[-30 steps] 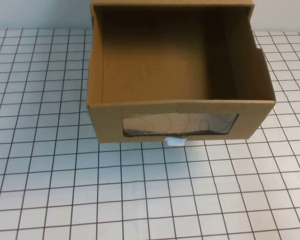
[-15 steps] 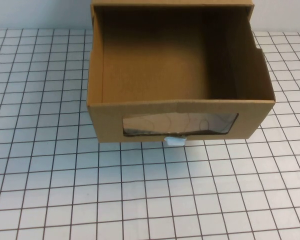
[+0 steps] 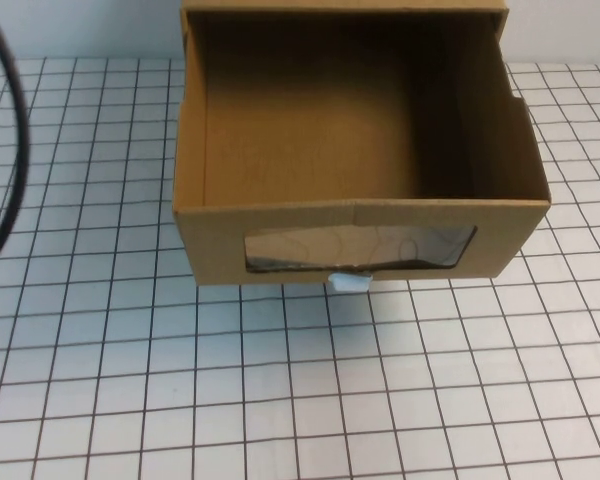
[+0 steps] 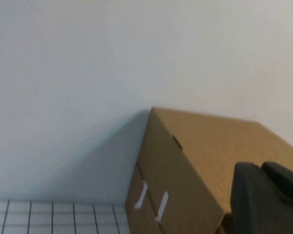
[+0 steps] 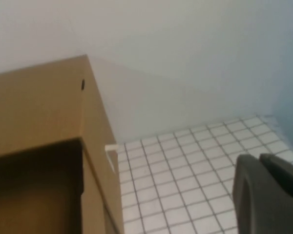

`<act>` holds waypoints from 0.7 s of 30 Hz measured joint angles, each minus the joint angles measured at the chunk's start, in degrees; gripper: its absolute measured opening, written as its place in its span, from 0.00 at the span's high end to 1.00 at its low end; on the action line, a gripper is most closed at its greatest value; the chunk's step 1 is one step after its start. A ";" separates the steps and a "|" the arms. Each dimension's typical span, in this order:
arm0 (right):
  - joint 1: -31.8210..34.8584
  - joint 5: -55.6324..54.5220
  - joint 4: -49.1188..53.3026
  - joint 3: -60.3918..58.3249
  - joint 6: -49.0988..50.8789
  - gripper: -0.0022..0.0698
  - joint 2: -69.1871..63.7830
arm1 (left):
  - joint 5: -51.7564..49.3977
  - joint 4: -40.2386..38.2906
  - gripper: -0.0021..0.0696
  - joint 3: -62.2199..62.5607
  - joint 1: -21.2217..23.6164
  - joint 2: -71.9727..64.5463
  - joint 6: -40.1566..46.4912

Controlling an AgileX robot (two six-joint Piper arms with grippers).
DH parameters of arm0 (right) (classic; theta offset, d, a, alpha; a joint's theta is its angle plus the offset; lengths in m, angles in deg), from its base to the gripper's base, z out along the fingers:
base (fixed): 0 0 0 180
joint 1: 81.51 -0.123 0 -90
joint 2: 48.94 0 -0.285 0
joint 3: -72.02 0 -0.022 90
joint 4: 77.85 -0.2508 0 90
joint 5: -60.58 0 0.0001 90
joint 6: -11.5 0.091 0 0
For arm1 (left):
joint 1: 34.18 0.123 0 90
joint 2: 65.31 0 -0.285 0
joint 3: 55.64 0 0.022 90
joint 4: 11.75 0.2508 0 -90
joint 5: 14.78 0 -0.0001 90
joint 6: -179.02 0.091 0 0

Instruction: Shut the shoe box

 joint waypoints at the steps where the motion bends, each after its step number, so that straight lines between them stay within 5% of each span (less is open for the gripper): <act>1: 0.00 0.64 -1.41 0.00 -1.13 0.99 -0.58 | -0.58 -0.67 0.98 0.23 0.00 -1.66 0.00; 4: -1.73 2.19 -8.88 0.00 -10.69 0.99 -3.61 | -4.70 -1.38 0.98 2.90 -0.69 -6.55 1.00; 14: -21.76 8.63 -43.77 0.46 -70.29 0.99 -18.91 | -25.20 -9.69 0.98 31.41 -6.51 -28.92 20.92; 21: -35.84 12.17 -46.42 0.46 -82.57 0.99 -26.47 | -37.70 -21.95 0.98 55.60 -6.71 -49.60 30.93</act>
